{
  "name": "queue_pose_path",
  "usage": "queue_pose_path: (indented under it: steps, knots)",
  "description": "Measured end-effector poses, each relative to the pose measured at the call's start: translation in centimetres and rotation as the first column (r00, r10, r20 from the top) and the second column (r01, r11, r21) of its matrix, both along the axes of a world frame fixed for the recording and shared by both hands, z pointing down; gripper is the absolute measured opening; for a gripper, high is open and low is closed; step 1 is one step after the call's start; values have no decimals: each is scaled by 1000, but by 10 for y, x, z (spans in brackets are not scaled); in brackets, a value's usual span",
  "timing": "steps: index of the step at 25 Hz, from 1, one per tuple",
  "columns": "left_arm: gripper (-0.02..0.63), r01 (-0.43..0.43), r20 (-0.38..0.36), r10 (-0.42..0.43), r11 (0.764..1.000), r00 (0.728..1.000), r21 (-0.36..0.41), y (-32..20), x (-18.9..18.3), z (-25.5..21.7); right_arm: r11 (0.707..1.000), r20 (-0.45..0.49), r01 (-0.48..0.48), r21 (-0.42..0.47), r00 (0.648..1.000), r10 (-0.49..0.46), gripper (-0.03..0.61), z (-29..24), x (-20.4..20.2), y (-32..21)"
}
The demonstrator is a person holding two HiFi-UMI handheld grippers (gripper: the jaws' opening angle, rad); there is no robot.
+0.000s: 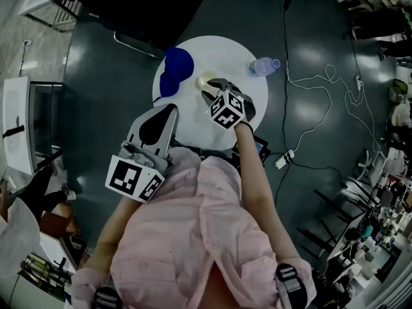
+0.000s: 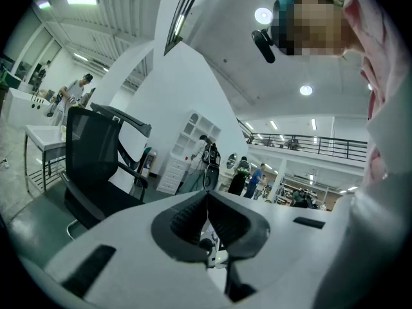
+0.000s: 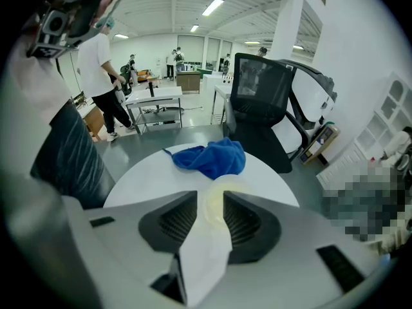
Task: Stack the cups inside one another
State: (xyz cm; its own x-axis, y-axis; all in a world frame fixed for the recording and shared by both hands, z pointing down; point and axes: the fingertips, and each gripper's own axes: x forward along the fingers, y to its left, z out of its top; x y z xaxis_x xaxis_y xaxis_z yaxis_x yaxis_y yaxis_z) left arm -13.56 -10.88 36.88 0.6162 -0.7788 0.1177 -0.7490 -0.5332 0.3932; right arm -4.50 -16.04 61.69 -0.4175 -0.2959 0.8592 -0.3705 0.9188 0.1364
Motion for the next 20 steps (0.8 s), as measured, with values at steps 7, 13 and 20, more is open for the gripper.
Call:
queue_pose_path:
  steps: [7,13,20]
  knots:
    - [20,-6,0,6,1000,1000,0,0,1,1,995,48,-59,75,997,55,127,-24,2,-5]
    - [20,-22,2,22,1000,1000,-3,-1,4,2,961,186,-198,192,969,163,57,-66,1,-11]
    - [20,-35,-3,35,999,999,-4,5,5,1,898,388,-391,202,874,293,35,-112,0,8]
